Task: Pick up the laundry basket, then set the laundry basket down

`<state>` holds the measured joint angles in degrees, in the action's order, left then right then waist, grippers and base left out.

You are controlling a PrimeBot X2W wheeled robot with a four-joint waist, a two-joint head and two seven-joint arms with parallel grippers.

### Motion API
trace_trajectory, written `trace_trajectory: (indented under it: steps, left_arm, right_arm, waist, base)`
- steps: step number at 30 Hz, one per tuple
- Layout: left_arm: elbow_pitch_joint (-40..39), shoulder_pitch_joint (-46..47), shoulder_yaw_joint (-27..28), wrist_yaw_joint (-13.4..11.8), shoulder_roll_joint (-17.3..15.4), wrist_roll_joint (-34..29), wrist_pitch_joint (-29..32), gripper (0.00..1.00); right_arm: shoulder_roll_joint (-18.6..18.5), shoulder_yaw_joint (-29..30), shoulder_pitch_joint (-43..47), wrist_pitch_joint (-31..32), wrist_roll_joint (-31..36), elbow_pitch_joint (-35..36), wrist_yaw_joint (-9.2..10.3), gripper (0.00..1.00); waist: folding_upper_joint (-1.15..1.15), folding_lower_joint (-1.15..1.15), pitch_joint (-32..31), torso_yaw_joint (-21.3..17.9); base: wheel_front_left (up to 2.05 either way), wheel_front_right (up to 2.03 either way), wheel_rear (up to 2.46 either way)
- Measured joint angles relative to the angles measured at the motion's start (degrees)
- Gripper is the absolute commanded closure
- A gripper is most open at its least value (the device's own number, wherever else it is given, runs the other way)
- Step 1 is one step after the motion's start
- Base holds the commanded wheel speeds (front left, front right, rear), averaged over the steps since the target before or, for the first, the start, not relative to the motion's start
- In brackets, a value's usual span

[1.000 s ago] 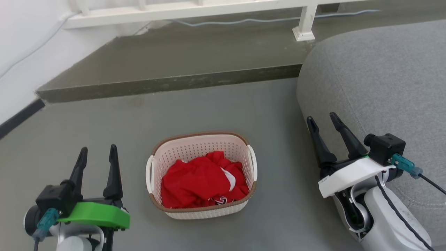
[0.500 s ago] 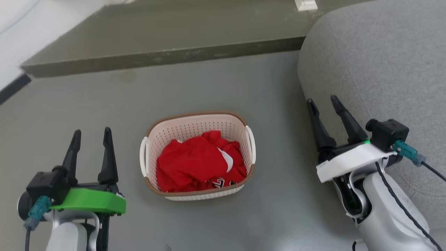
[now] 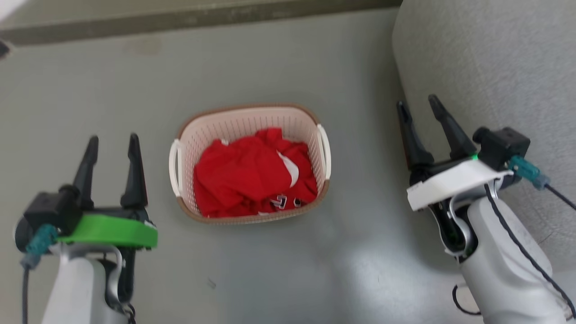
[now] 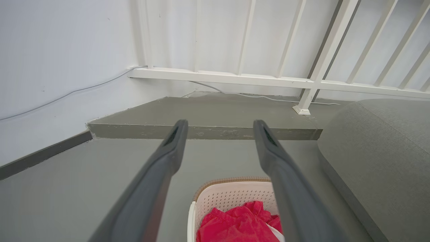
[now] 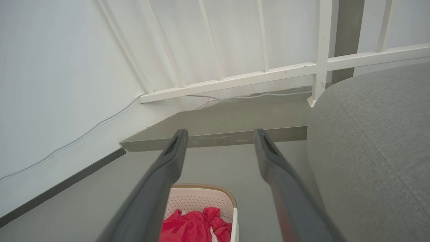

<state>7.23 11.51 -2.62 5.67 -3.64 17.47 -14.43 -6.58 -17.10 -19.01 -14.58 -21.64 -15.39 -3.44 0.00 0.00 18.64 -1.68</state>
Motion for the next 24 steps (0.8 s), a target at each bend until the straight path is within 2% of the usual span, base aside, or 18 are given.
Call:
trace_trajectory:
  steps: [24]
  left_arm:
    - [10.8,16.5,-1.3,1.2,-2.5,3.3,0.3,0.0]
  right_arm:
    - [1.1,-0.2,-15.2,0.2,0.6,-9.8,0.1,0.0]
  waist:
    - [0.0,0.0,18.5,1.3]
  base:
    - [0.0,0.0,0.0]
